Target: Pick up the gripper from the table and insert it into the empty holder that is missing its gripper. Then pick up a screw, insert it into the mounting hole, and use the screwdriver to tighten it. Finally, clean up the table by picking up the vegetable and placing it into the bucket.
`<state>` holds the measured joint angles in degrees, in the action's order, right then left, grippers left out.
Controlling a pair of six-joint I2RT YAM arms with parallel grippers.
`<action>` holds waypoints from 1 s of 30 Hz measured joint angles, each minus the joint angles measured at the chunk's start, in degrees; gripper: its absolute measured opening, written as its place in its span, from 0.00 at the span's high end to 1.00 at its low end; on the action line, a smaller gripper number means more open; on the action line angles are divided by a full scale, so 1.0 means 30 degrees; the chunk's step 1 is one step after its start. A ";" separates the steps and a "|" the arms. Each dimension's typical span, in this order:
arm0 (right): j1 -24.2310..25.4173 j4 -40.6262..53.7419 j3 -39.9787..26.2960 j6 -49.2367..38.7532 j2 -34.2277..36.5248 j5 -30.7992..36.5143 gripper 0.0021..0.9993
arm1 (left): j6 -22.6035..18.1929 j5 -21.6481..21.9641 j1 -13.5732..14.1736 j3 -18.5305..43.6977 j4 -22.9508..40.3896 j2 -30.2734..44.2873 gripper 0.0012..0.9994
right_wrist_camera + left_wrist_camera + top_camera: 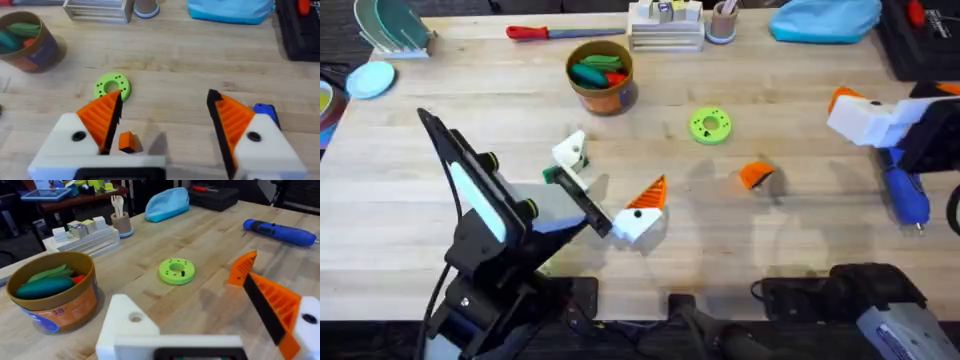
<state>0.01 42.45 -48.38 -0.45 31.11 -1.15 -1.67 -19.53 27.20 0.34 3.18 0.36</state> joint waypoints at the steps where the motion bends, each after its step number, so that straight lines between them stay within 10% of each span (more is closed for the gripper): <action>1: 0.0000 0.0003 0.0000 0.0000 0.0000 0.0000 0.01 | 0.0000 0.0000 0.0000 0.0000 0.0000 0.0000 0.01; 18: -0.0046 0.0808 -0.0052 0.0640 0.0247 -0.1600 0.01 | 0.0000 0.0000 0.0000 0.0000 0.0000 0.0000 0.01; 30: -0.4191 0.4665 -0.0073 -0.0216 0.6620 -0.1868 0.01 | 0.0000 0.0000 0.0000 0.0000 0.0000 0.0000 0.01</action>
<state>-12.56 56.44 -48.60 -1.10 50.97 -6.75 -1.67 -19.53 27.20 0.34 3.18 0.36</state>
